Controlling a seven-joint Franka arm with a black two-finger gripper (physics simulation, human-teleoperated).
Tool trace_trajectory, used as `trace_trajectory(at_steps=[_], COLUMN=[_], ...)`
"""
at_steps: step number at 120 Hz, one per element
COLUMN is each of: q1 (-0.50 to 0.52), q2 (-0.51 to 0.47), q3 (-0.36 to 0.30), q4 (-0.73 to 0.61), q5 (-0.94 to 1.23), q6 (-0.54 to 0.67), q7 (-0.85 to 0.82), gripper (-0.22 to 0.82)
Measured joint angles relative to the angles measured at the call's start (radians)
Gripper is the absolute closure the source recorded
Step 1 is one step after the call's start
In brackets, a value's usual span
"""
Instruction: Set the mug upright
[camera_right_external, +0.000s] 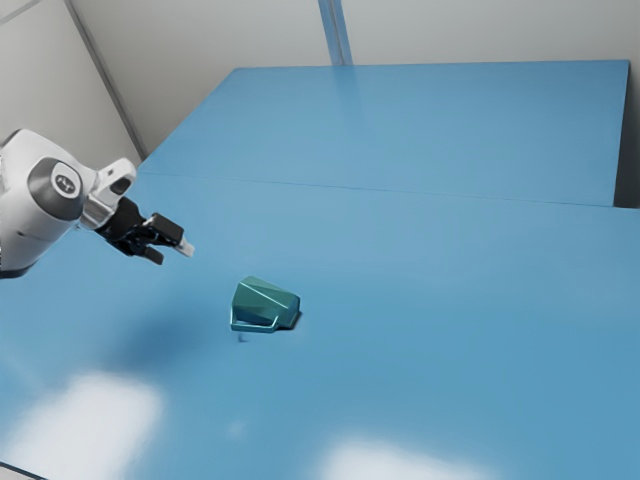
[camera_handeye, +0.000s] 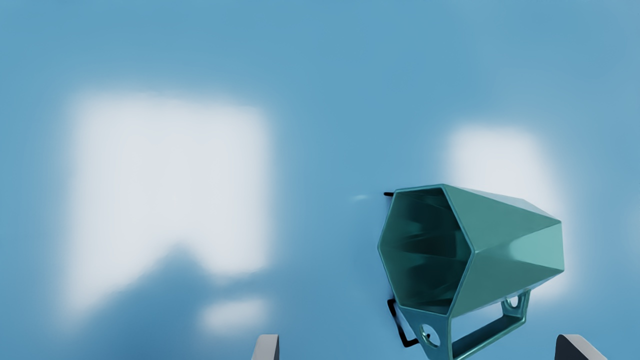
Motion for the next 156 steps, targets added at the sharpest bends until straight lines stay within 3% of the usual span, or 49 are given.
trace_trajectory(at_steps=[22, 40, 58, 84, 135, 146, 156], q1=[-0.043, -0.113, -0.12, -0.125, -0.195, -0.216, -0.219], q2=[0.043, 0.047, 0.072, 0.125, 0.134, 0.134, 0.127], q3=[-0.01, -0.031, -0.038, -0.043, -0.118, -0.122, -0.131], q4=[-0.08, -0.146, -0.169, -0.166, -0.175, -0.185, -0.186], q5=[-0.252, -0.368, -0.443, -0.51, -0.696, -0.74, -0.761], q6=[0.103, 0.194, 0.264, 0.319, 0.375, 0.382, 0.39], q7=[0.29, 0.477, 0.624, 0.781, 0.967, 0.995, 1.019], gripper=[0.0, 0.0, 0.0, 0.01, 0.04, 0.11, 0.27])
